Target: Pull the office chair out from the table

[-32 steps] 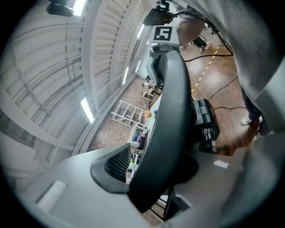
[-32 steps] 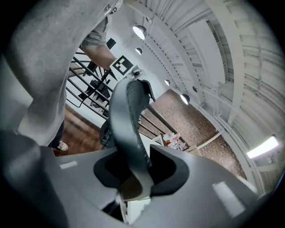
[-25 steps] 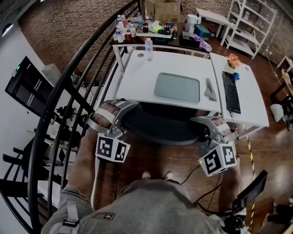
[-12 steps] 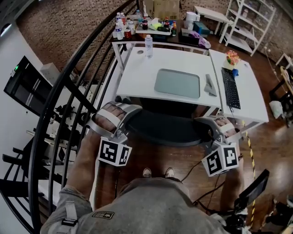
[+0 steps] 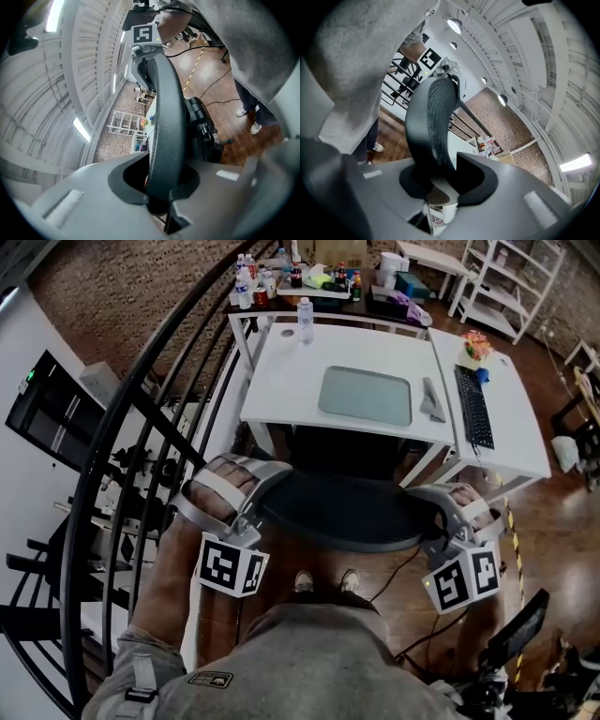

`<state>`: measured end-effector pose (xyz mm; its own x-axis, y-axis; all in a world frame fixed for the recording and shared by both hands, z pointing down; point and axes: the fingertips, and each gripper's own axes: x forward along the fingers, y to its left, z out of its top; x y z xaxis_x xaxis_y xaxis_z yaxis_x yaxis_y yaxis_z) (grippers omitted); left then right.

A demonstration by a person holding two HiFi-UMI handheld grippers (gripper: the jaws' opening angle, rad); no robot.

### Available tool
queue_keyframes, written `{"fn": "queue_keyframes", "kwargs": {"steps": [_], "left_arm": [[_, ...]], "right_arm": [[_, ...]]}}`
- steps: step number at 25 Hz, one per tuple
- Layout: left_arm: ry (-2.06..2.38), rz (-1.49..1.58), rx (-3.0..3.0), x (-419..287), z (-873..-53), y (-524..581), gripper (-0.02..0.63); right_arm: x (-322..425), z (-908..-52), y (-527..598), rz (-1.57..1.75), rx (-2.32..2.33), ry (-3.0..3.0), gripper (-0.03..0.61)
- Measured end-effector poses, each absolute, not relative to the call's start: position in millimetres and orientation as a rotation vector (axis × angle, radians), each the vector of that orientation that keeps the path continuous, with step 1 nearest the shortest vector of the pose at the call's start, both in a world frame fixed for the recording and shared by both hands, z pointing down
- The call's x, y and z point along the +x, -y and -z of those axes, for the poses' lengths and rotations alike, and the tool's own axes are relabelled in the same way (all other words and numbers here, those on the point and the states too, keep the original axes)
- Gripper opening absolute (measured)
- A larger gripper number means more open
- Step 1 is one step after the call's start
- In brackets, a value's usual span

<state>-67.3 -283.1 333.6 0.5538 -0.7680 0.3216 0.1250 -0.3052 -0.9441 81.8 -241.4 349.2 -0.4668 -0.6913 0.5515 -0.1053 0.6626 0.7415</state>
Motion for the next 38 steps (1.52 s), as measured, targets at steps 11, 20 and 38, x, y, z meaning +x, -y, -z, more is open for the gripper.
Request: {"fn": "queue_keyframes", "kwargs": {"steps": [11,20,38], "left_arm": [[-0.598,1.02,-1.638,-53.5,-335.7,220.8,0.037],[-0.645,1.052,-1.613,-48.8,-338.4,188.4,0.037],[-0.571,1.02,-1.657,-71.6,-339.1,118.0,0.037]], "right_arm": [[98.0,-351.5,188.0,0.852,0.579,1.973,0.104],[104.9,-354.7,161.8,0.903,0.527,1.944,0.101],[79.2,-356.2,83.8,0.833,0.522,1.966,0.101]]}}
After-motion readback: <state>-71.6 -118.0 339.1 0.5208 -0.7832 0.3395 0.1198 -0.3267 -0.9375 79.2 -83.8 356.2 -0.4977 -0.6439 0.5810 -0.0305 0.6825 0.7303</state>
